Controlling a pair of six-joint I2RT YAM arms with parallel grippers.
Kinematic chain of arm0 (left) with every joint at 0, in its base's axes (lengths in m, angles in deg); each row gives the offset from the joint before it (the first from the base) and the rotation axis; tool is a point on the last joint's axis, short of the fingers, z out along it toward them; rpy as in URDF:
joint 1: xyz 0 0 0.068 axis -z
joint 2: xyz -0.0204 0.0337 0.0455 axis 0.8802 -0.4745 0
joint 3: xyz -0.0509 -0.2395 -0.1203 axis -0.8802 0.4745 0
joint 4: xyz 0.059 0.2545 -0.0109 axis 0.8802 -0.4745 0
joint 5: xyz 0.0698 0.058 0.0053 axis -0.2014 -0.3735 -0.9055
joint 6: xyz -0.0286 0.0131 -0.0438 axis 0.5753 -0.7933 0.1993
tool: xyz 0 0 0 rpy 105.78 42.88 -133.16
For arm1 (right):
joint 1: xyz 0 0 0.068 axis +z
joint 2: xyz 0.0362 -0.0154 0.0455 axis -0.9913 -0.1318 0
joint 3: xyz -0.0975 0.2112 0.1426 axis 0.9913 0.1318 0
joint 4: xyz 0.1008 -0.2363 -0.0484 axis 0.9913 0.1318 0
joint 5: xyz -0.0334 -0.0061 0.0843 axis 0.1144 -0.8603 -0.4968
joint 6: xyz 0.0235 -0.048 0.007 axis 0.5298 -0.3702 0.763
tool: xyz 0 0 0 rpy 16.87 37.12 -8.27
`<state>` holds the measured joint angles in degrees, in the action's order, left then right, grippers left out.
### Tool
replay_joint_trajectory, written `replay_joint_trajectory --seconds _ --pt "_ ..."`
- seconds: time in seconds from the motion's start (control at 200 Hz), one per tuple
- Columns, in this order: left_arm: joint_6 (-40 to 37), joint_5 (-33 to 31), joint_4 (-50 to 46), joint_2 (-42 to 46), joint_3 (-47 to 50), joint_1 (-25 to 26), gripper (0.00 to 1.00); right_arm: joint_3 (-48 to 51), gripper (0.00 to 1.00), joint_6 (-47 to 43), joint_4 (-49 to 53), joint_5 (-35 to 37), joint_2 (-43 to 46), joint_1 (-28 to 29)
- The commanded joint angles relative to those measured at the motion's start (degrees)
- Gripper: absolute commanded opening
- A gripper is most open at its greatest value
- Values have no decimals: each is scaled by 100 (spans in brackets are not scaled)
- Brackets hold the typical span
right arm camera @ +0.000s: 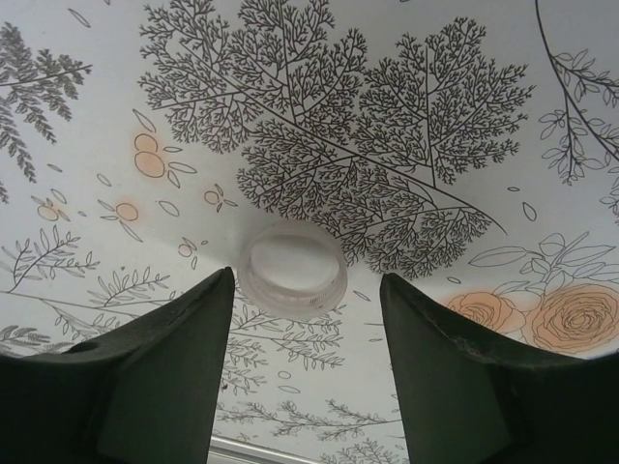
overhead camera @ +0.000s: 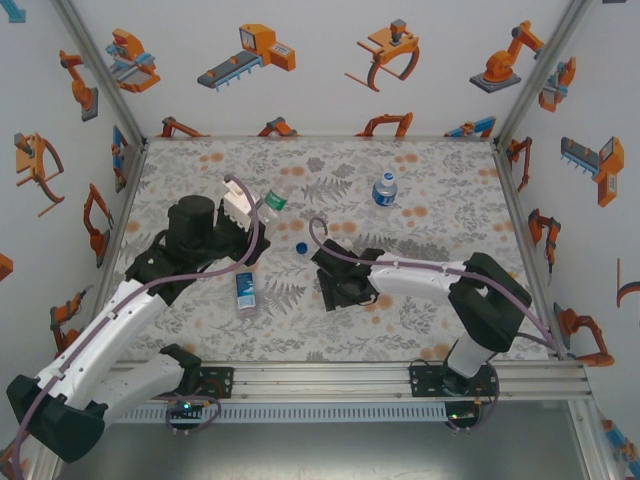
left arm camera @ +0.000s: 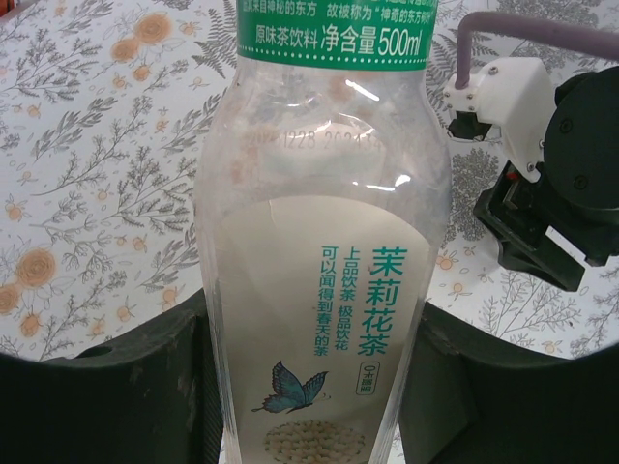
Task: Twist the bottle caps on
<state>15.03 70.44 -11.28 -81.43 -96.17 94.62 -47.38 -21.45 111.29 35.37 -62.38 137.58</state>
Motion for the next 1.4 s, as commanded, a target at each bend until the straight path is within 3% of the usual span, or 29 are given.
replay_joint_trajectory --seconds 0.0,0.561,0.986,1.397 --pt "-116 -55 133 -27 -7 -26 0 -231 55 63 46 185 -53 72" --pt "-216 351 89 -211 -25 -8 0 -97 37 -166 63 446 100 -103" --pt "-392 565 129 -279 35 79 0 338 37 -739 -169 -190 446 -1455" --pt "-430 545 19 -399 -34 139 1 282 45 -777 -222 -407 177 -1562"
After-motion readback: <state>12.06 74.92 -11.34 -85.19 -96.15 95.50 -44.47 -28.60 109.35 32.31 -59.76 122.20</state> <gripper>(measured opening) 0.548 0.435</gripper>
